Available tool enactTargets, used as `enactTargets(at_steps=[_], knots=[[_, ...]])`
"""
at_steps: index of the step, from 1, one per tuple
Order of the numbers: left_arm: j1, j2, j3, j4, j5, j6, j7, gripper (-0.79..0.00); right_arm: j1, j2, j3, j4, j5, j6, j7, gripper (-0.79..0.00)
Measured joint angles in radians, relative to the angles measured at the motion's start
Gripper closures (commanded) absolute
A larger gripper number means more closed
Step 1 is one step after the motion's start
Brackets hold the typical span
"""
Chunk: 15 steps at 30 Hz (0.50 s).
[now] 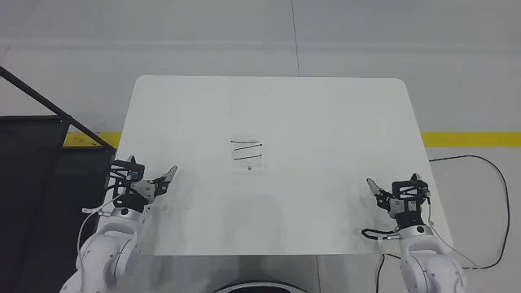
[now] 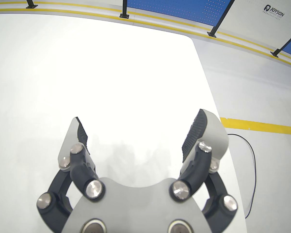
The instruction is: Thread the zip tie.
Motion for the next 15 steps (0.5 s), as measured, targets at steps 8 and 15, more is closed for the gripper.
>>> enactTargets(at_steps=[8,15], knots=[[0.0,0.0,0.0,0.0,0.0,0.0,0.0,-0.784,0.0,0.0,0.0,0.0,0.0,0.0,0.0,-0.784],[-0.008,0.0,-0.004,0.0,-0.01,-0.023,-0.004,-0.785,0.003,0.0,-0.004,0.0,-0.002,-0.017,0.008,-0.785]])
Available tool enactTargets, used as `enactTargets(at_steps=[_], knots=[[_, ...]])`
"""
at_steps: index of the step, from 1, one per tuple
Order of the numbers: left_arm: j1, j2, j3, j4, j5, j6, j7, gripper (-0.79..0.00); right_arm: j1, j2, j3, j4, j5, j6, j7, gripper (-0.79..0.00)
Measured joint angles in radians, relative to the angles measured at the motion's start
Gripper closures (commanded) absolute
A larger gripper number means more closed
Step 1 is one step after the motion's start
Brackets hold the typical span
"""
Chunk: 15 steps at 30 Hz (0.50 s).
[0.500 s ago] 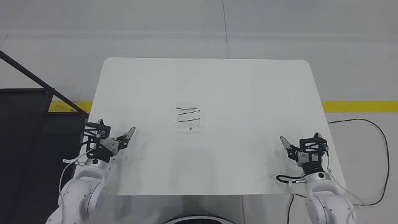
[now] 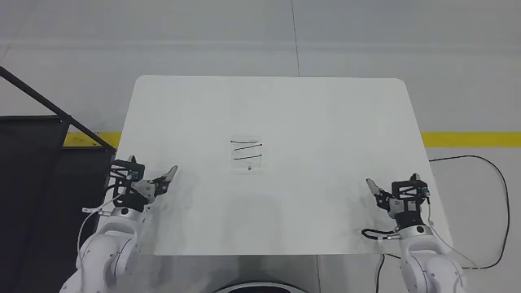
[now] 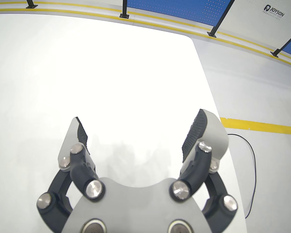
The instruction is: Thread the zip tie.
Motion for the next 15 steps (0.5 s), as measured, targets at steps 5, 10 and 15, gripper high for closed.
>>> enactTargets(at_steps=[5,10,15], knots=[[-0.008,0.004,-0.037,0.002,-0.051,-0.098,-0.002,-0.785,0.005,0.001,-0.001,-0.026,0.026,-0.077,0.046,-0.785],[-0.008,0.01,-0.083,0.01,-0.148,-0.224,-0.023,-0.785,0.025,0.007,0.004,-0.067,0.071,-0.197,0.137,-0.785],[-0.012,0.017,-0.127,0.016,-0.286,-0.368,-0.081,-0.785,0.09,0.013,-0.01,-0.089,0.159,-0.34,0.296,-0.785]])
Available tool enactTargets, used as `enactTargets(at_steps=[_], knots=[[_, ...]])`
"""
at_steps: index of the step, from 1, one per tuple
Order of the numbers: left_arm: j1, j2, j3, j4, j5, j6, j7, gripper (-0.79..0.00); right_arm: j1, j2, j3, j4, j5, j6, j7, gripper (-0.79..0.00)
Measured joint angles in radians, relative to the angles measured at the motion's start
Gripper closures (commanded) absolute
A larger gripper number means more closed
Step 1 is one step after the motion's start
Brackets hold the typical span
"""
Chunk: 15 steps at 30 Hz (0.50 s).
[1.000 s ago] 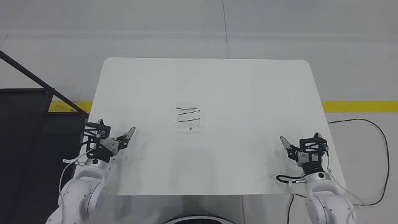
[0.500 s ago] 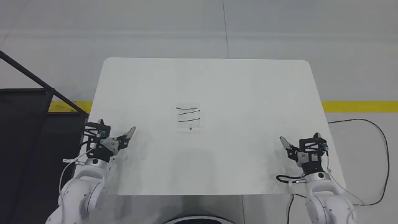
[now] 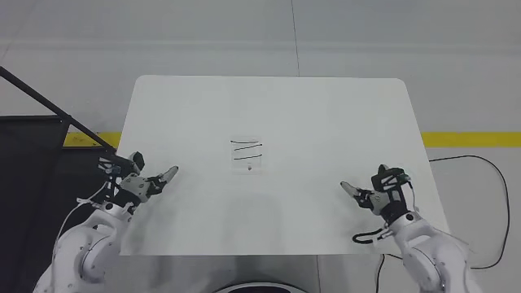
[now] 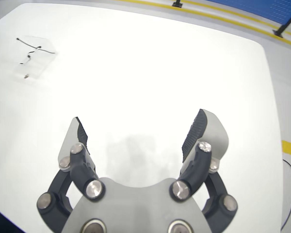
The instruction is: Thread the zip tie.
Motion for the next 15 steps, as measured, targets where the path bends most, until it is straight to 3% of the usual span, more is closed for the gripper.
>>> enactTargets(at_steps=[5,15], knots=[[-0.012,0.009,-0.035,-0.004,-0.115,-0.109,-0.1,-0.785,0.089,-0.003,-0.06,-0.003,0.139,-0.039,0.173,-0.785],[-0.026,0.014,-0.025,-0.036,-0.147,-0.132,-0.167,-0.785,0.276,-0.012,-0.194,0.05,0.404,-0.034,0.443,-0.785]])
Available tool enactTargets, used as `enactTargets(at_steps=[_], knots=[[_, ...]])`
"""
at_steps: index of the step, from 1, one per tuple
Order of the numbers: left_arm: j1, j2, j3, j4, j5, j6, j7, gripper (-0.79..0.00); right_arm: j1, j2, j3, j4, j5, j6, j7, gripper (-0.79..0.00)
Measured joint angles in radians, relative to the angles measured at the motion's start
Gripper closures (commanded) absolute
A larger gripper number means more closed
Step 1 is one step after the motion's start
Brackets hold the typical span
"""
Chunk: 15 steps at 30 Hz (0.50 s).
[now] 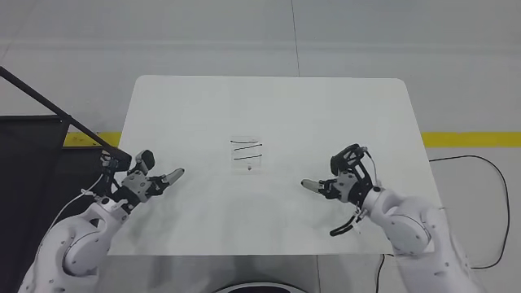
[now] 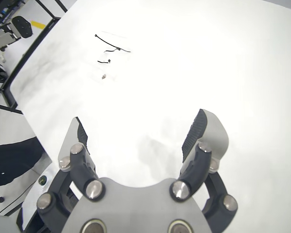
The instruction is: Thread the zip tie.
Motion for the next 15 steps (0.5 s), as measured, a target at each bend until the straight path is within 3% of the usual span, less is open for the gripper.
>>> enactTargets(at_steps=[3,15], knots=[[-0.002,0.0,0.003,-0.006,0.05,0.028,0.005,-0.785,0.005,0.0,-0.003,0.003,0.03,0.004,0.01,-0.785],[-0.019,0.001,0.022,0.01,-0.003,0.011,-0.031,-0.785,0.001,0.002,-0.011,0.015,0.033,-0.026,0.016,-0.785]])
